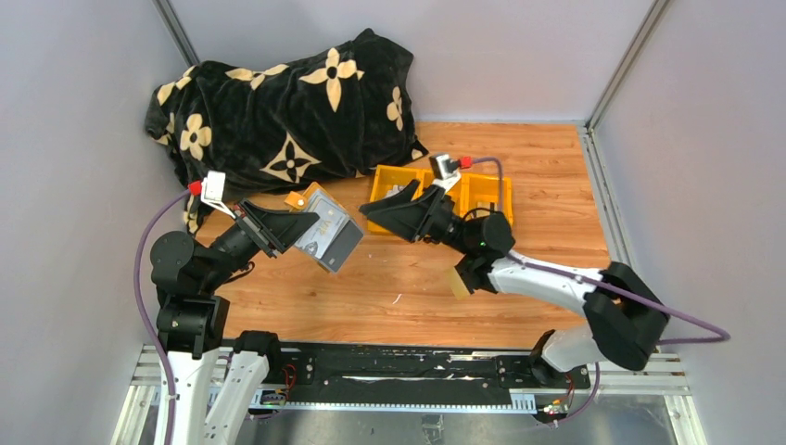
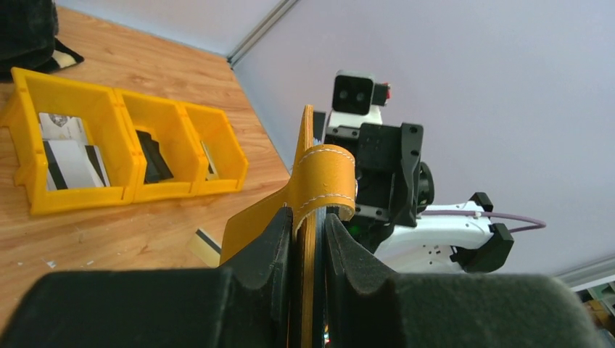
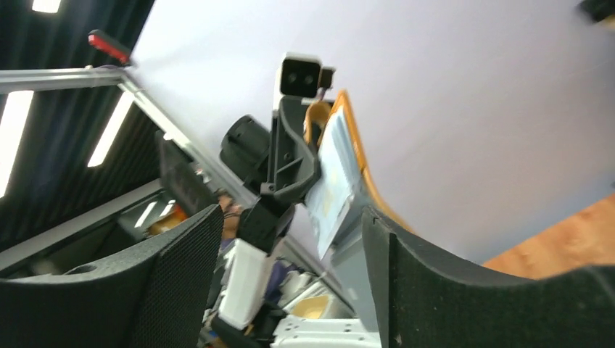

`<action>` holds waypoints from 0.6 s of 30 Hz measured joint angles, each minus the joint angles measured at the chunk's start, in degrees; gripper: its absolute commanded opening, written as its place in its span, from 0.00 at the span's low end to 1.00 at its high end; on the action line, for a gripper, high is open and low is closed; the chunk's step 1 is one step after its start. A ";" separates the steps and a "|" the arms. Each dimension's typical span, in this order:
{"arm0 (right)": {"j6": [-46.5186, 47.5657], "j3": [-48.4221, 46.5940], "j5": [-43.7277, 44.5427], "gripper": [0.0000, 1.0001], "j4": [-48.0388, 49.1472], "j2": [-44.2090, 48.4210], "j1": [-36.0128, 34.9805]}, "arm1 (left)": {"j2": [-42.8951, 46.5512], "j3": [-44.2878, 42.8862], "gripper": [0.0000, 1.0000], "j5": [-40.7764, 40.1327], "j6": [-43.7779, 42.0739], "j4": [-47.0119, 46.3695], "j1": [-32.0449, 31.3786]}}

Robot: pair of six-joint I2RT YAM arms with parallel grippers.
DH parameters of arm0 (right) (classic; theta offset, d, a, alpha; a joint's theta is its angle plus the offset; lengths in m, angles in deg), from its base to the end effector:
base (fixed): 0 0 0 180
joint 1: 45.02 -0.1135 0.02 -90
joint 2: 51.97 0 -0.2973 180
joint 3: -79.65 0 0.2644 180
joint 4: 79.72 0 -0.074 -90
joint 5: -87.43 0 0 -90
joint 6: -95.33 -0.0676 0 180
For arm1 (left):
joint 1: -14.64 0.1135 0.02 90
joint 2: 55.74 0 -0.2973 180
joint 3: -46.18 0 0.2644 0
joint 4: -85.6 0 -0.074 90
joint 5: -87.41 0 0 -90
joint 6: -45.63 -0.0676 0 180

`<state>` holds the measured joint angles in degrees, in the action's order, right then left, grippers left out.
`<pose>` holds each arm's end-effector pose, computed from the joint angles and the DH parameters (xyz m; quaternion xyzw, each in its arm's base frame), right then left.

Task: Take the credit cards out of the card holder
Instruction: Remove the credit card from the card holder.

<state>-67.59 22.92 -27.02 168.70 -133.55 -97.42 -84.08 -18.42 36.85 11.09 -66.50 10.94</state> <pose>0.1698 0.2663 0.3899 -0.1229 0.4137 0.8362 0.3384 0.0934 -0.0491 0.4294 -0.0388 0.6651 -0.5435 0.5107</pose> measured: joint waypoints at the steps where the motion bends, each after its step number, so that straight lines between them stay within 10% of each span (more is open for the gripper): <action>1: 0.98 0.04 -0.42 0.75 -2.40 1.70 1.53 | 0.02 0.00 0.00 0.02 -0.04 -0.04 0.00; 9: 12.57 0.24 -2.62 0.79 -16.72 10.01 5.20 | 0.13 0.00 0.00 1.16 0.31 -1.03 0.00; 18: 15.04 -0.11 -9.94 0.80 -12.46 -0.37 5.20 | 0.11 0.00 0.00 4.57 2.95 -4.57 0.00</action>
<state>-52.56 22.81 -36.96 156.24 -133.92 -92.22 -83.97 -18.42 41.41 14.04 -71.07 10.94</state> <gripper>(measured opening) 0.795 0.204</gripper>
